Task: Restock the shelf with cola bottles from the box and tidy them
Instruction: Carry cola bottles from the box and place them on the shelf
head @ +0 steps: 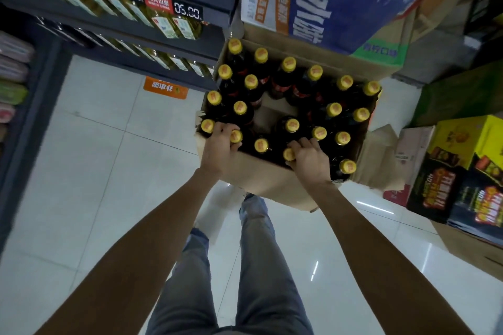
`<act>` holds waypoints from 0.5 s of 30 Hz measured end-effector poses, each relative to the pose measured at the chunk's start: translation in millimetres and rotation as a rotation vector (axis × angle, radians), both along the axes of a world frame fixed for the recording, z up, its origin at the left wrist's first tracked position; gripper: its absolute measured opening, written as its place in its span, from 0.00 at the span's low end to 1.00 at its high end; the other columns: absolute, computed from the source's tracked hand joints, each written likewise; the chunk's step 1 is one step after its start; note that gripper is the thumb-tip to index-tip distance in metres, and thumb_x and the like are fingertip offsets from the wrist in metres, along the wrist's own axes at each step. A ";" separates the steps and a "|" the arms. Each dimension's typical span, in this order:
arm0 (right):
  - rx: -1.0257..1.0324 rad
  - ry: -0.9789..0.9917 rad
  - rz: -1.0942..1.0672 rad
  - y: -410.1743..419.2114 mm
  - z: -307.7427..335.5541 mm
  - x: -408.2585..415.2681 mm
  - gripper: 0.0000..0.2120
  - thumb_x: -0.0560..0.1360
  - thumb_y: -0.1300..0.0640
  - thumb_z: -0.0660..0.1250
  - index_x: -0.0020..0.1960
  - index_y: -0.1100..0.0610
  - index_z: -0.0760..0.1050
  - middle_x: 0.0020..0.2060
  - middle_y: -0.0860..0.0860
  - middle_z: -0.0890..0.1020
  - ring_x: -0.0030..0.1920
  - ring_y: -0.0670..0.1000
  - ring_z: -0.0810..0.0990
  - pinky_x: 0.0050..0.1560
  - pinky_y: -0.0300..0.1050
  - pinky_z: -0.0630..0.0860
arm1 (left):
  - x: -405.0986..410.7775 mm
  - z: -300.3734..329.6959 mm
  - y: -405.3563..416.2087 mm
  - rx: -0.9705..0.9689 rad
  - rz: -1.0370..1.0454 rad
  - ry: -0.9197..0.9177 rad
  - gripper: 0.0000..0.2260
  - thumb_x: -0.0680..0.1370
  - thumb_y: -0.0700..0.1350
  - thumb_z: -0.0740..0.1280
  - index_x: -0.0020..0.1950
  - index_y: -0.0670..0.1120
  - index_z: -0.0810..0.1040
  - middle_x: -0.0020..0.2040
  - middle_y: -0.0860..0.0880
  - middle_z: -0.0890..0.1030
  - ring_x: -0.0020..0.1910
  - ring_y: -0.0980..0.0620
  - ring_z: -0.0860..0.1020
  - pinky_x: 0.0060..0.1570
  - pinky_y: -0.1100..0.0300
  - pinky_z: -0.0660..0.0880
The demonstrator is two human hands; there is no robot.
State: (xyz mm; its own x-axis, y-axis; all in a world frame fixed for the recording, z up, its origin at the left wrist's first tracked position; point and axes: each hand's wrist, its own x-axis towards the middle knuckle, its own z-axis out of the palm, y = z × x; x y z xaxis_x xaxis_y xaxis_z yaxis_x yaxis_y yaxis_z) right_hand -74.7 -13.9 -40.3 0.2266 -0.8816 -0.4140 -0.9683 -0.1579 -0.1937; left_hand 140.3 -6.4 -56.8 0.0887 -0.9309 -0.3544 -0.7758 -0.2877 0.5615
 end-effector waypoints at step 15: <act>-0.291 -0.482 -0.066 -1.8 30.4 -17.3 0.16 0.68 0.53 0.75 0.52 0.58 0.79 0.48 0.51 0.83 0.51 0.52 0.80 0.55 0.47 0.74 | -3.8 -8.2 -3.0 -0.001 0.076 0.018 0.17 0.72 0.42 0.74 0.58 0.41 0.76 0.57 0.42 0.75 0.53 0.42 0.77 0.53 0.51 0.75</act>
